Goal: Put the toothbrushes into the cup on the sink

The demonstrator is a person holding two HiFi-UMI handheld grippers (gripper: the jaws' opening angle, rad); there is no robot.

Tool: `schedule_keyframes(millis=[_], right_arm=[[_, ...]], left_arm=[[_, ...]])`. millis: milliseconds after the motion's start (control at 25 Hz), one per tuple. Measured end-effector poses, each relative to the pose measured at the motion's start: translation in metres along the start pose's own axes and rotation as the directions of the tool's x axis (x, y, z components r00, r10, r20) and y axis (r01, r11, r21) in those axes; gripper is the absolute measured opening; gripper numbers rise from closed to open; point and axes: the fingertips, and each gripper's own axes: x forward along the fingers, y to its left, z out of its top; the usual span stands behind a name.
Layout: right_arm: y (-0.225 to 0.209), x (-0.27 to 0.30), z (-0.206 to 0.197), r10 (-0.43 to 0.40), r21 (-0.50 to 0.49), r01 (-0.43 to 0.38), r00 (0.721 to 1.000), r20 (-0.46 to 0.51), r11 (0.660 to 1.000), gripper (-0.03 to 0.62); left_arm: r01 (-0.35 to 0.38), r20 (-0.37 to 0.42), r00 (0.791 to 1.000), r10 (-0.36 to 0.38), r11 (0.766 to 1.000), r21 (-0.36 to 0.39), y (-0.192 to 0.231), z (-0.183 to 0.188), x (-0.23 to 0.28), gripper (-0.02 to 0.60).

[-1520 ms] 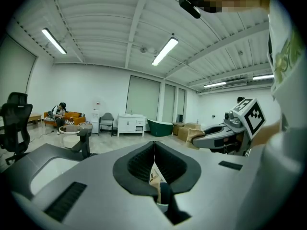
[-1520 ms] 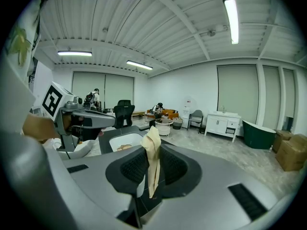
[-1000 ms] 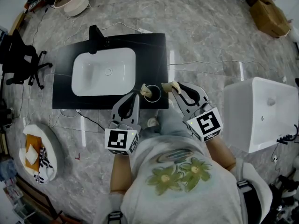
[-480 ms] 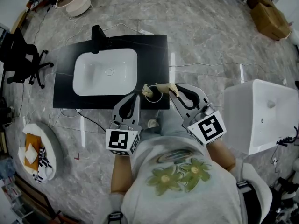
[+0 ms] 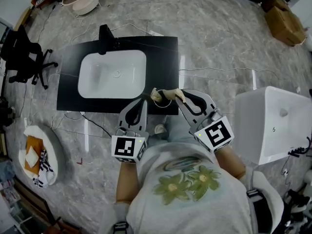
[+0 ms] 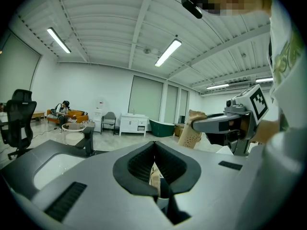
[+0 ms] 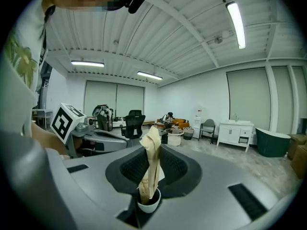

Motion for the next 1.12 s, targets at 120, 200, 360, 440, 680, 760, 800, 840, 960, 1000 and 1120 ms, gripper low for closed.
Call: schedule_keyframes(millis=[120, 200, 360, 440, 680, 760, 800, 840, 960, 1000, 1120], right_arm=[[-0.001, 0.004, -0.002, 0.007, 0.003, -0.007, 1.000, -0.012, 1.000, 0.081], [-0.002, 0.006, -0.004, 0.011, 0.005, -0.011, 1.000, -0.015, 1.000, 0.081], [-0.005, 0.012, -0.011, 0.015, 0.010, -0.015, 0.999, -0.029, 1.000, 0.081], [-0.005, 0.014, -0.014, 0.022, 0.014, -0.021, 0.999, -0.037, 1.000, 0.081], [-0.005, 0.019, -0.021, 0.032, 0.024, -0.031, 0.998, -0.049, 0.999, 0.081], [-0.006, 0.020, -0.023, 0.035, 0.024, -0.034, 0.998, -0.055, 0.999, 0.081], [-0.007, 0.022, -0.024, 0.036, 0.024, -0.035, 0.998, -0.058, 0.999, 0.081], [-0.008, 0.023, -0.025, 0.036, 0.024, -0.034, 0.997, -0.062, 0.999, 0.081], [-0.007, 0.025, -0.029, 0.035, 0.022, -0.033, 0.996, -0.076, 0.999, 0.081], [-0.007, 0.026, -0.031, 0.035, 0.021, -0.033, 0.996, -0.081, 0.999, 0.081], [-0.005, 0.028, -0.035, 0.040, 0.020, -0.038, 0.994, -0.098, 0.999, 0.081]], left_arm=[[-0.003, -0.002, 1.000, 0.003, 1.000, -0.003, 0.002, -0.003, 0.001, 0.018], [-0.009, -0.006, 1.000, 0.009, 1.000, -0.007, 0.004, -0.004, 0.002, 0.018], [-0.016, -0.011, 1.000, 0.015, 1.000, -0.023, 0.008, -0.005, 0.006, 0.018], [-0.012, -0.007, 1.000, 0.012, 0.999, -0.033, 0.009, -0.006, 0.007, 0.018], [-0.017, -0.013, 1.000, 0.017, 0.999, -0.047, 0.011, -0.006, 0.009, 0.018], [-0.015, -0.013, 1.000, 0.014, 0.999, -0.046, 0.012, -0.008, 0.011, 0.018], [-0.014, -0.013, 1.000, 0.013, 0.999, -0.046, 0.012, -0.008, 0.012, 0.018], [-0.014, -0.013, 1.000, 0.013, 0.999, -0.047, 0.013, -0.008, 0.013, 0.018], [-0.013, -0.018, 1.000, 0.013, 0.999, -0.050, 0.014, -0.009, 0.013, 0.018], [-0.013, -0.019, 1.000, 0.012, 0.999, -0.051, 0.014, -0.010, 0.013, 0.018], [-0.009, -0.021, 1.000, 0.008, 0.999, -0.054, 0.015, -0.012, 0.013, 0.018]])
